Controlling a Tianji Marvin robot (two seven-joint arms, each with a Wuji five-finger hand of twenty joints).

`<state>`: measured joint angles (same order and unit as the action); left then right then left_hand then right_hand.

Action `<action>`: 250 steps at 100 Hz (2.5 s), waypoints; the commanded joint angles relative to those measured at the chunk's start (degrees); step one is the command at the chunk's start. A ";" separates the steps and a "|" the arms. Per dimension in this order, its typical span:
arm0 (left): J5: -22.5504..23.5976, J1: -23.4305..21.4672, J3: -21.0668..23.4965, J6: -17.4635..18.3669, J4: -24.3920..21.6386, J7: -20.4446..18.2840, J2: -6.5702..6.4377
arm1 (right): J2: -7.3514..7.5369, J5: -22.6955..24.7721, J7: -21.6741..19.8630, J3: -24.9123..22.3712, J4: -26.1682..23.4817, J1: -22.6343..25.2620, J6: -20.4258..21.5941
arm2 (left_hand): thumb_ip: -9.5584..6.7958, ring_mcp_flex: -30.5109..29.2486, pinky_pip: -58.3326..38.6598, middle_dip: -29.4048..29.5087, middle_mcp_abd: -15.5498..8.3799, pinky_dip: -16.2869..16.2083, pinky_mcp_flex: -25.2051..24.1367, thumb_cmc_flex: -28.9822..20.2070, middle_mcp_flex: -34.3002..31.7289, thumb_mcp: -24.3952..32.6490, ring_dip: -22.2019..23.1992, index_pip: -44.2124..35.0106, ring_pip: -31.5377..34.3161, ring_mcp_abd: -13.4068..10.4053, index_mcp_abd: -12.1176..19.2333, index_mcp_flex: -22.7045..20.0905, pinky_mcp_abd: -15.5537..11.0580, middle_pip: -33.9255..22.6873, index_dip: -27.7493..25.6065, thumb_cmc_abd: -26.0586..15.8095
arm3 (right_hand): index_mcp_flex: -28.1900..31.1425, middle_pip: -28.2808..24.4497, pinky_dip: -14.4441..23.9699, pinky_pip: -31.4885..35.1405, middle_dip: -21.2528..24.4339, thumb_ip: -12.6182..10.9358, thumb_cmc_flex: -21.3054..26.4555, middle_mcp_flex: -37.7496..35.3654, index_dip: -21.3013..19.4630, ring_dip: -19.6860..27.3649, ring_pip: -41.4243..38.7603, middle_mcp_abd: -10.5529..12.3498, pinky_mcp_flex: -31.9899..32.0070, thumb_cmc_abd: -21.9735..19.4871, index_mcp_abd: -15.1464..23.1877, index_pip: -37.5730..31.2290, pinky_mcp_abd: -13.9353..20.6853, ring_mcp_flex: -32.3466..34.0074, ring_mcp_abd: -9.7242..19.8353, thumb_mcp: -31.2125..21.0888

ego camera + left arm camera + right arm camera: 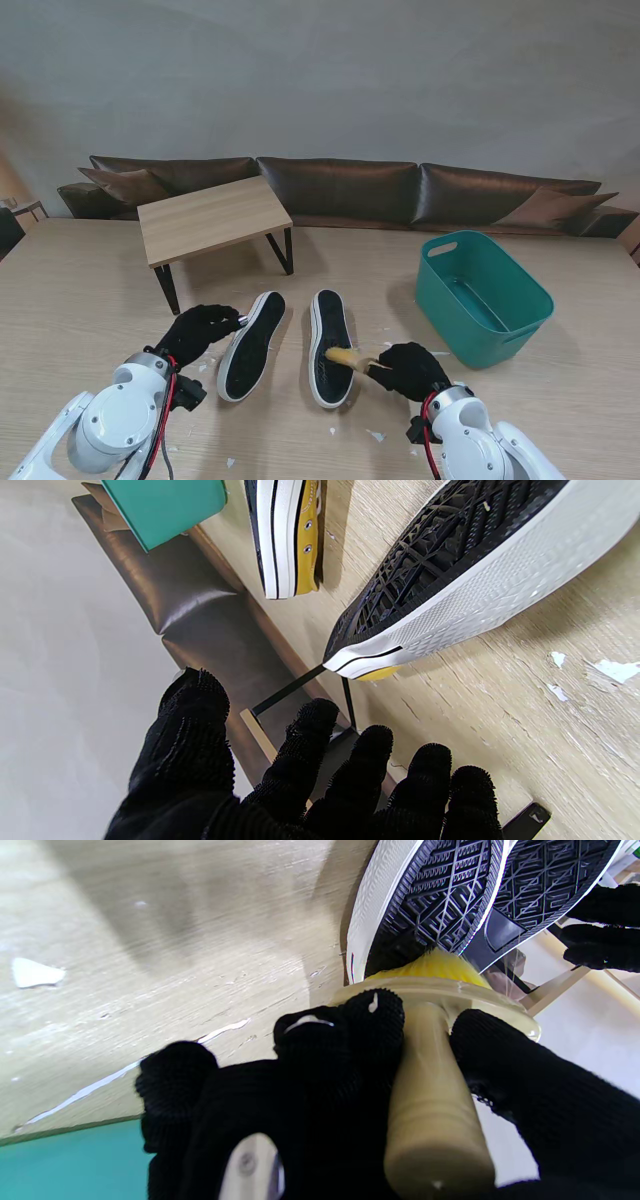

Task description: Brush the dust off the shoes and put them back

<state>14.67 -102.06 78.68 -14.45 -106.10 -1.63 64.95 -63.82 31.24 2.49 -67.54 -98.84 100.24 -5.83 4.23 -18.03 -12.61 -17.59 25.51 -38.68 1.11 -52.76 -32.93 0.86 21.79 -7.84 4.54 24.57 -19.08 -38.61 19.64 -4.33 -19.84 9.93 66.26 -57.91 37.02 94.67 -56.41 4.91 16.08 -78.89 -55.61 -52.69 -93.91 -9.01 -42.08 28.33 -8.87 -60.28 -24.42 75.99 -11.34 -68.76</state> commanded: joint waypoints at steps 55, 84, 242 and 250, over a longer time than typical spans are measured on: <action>0.00 -0.31 0.11 -0.23 -0.19 -1.21 0.04 | 0.91 -2.42 -6.35 -4.91 -3.88 3.48 2.57 | -2.56 0.42 1.67 0.03 0.57 -0.42 -0.48 -1.97 -0.42 -1.47 0.20 0.13 0.30 0.99 -0.40 -0.98 -0.11 0.02 -0.13 -2.08 | 7.37 -1.08 1.10 1.86 -0.01 -1.86 3.42 -3.82 -2.20 -0.21 -1.21 -1.61 -22.27 -1.51 -5.00 -2.63 -0.92 -1.10 4.32 -5.49; 0.01 -0.42 0.11 -0.28 -0.24 -0.87 0.12 | -0.01 -7.15 -5.33 -3.98 -5.66 1.82 -3.36 | -2.56 0.43 1.67 0.04 0.56 -0.43 -0.50 -1.97 -0.40 -1.45 0.20 0.09 0.30 1.06 -0.57 -1.10 -0.12 0.04 -0.14 -2.12 | 7.63 -1.66 1.60 2.20 0.77 -1.44 4.19 -3.79 -2.21 -0.46 -1.45 -2.36 -22.30 -0.83 -5.84 -2.38 -1.45 -1.14 3.71 -6.07; -0.17 0.15 -0.11 -0.86 0.34 -1.07 0.12 | -0.69 -3.22 -0.61 3.03 0.73 -3.22 -2.72 | -2.56 0.48 1.66 0.02 0.57 -0.50 -0.57 -1.99 -0.42 -1.47 0.22 0.14 0.31 1.08 -0.62 -1.07 -0.17 0.02 -0.12 -2.33 | 6.89 -0.13 1.14 0.83 0.53 -1.19 3.98 -3.60 -2.63 0.06 -0.37 -1.98 -22.02 -1.61 -5.33 -1.86 -1.81 -1.11 3.74 -5.10; -0.14 0.12 -0.08 -0.78 0.35 -1.10 0.11 | -0.38 -3.37 -1.51 1.65 -0.24 -1.50 -1.09 | -2.57 0.47 1.66 0.02 0.57 -0.50 -0.54 -2.03 -0.43 -1.46 0.22 0.13 0.30 1.10 -0.59 -1.10 -0.18 0.03 -0.12 -2.32 | 6.89 -0.13 1.14 0.83 0.50 -1.20 4.00 -3.60 -2.63 0.07 -0.37 -1.93 -22.02 -1.64 -5.33 -1.86 -1.81 -1.11 3.90 -5.08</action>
<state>14.61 -101.80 78.57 -15.32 -105.72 -1.65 64.93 -64.69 27.99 2.22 -65.67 -98.31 97.21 -7.61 4.23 -18.04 -12.61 -17.59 25.52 -38.69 1.11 -52.76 -32.93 0.86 21.79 -7.84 4.54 24.57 -19.62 -38.61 19.65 -4.33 -19.84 9.52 66.91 -57.92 37.09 94.67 -55.69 4.91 16.13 -78.98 -56.88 -52.69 -94.01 -9.66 -42.05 28.33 -9.27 -59.63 -24.42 75.99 -12.11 -68.87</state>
